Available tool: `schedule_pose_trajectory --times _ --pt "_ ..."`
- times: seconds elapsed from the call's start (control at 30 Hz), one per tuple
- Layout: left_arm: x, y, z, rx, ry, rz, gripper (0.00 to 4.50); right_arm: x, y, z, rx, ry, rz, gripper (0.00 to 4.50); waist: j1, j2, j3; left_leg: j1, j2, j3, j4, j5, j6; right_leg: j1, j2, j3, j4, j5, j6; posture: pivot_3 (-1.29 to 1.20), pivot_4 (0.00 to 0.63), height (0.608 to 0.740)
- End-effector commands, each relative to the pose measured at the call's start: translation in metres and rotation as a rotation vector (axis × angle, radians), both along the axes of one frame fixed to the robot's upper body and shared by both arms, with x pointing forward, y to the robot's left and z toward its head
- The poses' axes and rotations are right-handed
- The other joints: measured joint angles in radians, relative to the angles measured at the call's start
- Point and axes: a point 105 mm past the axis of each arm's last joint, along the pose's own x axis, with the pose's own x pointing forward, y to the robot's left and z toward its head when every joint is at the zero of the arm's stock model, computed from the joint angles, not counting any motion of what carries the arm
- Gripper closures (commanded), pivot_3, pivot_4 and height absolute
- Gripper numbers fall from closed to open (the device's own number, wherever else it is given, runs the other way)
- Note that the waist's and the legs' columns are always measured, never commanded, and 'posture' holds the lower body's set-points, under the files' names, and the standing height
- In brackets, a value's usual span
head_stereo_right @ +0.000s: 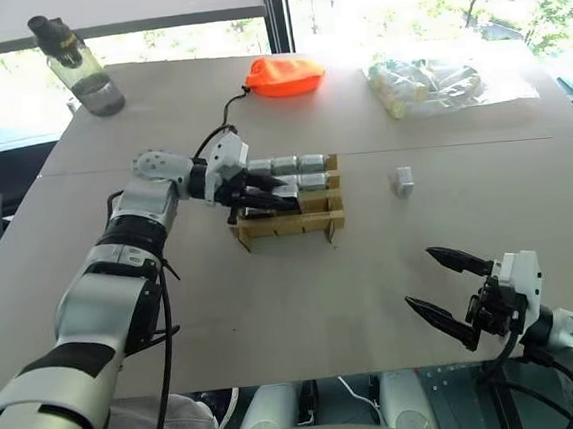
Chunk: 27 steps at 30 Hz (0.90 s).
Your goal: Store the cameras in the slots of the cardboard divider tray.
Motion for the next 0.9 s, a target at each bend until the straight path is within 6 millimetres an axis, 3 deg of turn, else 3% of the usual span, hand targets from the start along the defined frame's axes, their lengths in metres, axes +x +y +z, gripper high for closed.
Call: schedule_pose_trajectory --times 0.03,0.77,0.83,0.9 --pt "0.001 -0.002 0.008 -0.007 -0.043 -0.014 3.71 0.0 -0.001 0.008 0.001 -0.043 -0.006 0.0 0.0 0.0 0.0 0.0 0.0 0.0 0.0 0.0 0.0 0.0 0.0 0.0 0.0 0.0 0.0 0.0 0.15 0.74" --pt "0.007 -0.001 -0.005 0.016 0.005 0.041 3.71 0.001 -0.002 0.012 0.007 -0.064 -0.025 0.0 0.0 0.0 0.0 0.0 0.0 -0.001 0.001 0.0 0.0 0.0 0.0 -0.001 0.0 0.0 0.0 0.0 0.15 0.74" --pt "0.008 -0.001 -0.003 0.017 -0.023 0.045 2.7 0.001 -0.003 0.012 0.009 -0.065 -0.027 0.0 0.0 0.0 0.0 0.0 0.0 -0.001 0.001 0.0 0.0 0.0 0.0 -0.001 0.0 0.0 0.0 0.0 0.15 0.74" --pt "0.008 0.0 -0.004 0.037 -0.056 0.042 2.34 0.003 -0.003 0.012 0.011 -0.076 -0.039 0.0 0.0 0.0 0.0 0.0 0.0 -0.001 0.001 0.0 0.0 0.0 0.0 -0.001 0.0 0.0 0.0 0.0 0.15 0.74"
